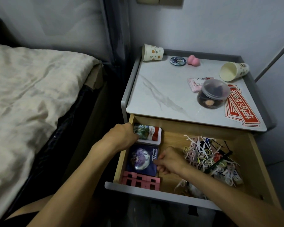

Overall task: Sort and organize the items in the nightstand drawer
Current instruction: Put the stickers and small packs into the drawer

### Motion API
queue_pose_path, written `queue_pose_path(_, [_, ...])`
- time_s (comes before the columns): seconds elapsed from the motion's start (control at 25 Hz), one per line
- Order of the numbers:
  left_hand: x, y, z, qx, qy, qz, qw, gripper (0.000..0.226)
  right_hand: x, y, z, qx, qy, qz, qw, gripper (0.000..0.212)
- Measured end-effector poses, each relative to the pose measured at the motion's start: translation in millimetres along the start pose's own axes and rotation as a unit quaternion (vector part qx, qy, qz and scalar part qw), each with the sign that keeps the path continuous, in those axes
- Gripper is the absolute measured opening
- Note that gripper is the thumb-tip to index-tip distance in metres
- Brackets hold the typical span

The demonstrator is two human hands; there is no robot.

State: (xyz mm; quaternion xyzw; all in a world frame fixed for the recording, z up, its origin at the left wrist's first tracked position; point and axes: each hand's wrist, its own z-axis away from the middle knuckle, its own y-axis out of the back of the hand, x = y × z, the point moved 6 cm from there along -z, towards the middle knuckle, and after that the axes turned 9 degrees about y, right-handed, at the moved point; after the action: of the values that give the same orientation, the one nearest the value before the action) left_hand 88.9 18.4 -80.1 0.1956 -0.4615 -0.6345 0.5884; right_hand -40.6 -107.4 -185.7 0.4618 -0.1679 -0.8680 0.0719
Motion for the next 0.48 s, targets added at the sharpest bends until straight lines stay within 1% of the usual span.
queue_pose_path(0.12, [1,-2,-1,0.013,0.002,-0.013,1.000,0.031,-4,3,-5,0.009,0.042,0.093,0.995,0.013])
queue_pose_path(0.32, [5,-5,1,0.037,0.003,-0.055,0.998,0.036,-16,4,-5,-0.002,0.085,0.174,0.981,0.013])
queue_pose_path(0.4, [9,-4,6,0.073,0.001,-0.097,0.993,0.036,-19,11,1,-0.013,0.091,0.188,0.978,0.011])
queue_pose_path(0.48, [18,-2,15,0.129,-0.022,-0.115,0.985,0.031,-18,32,14,-0.022,0.104,0.238,0.965,0.009])
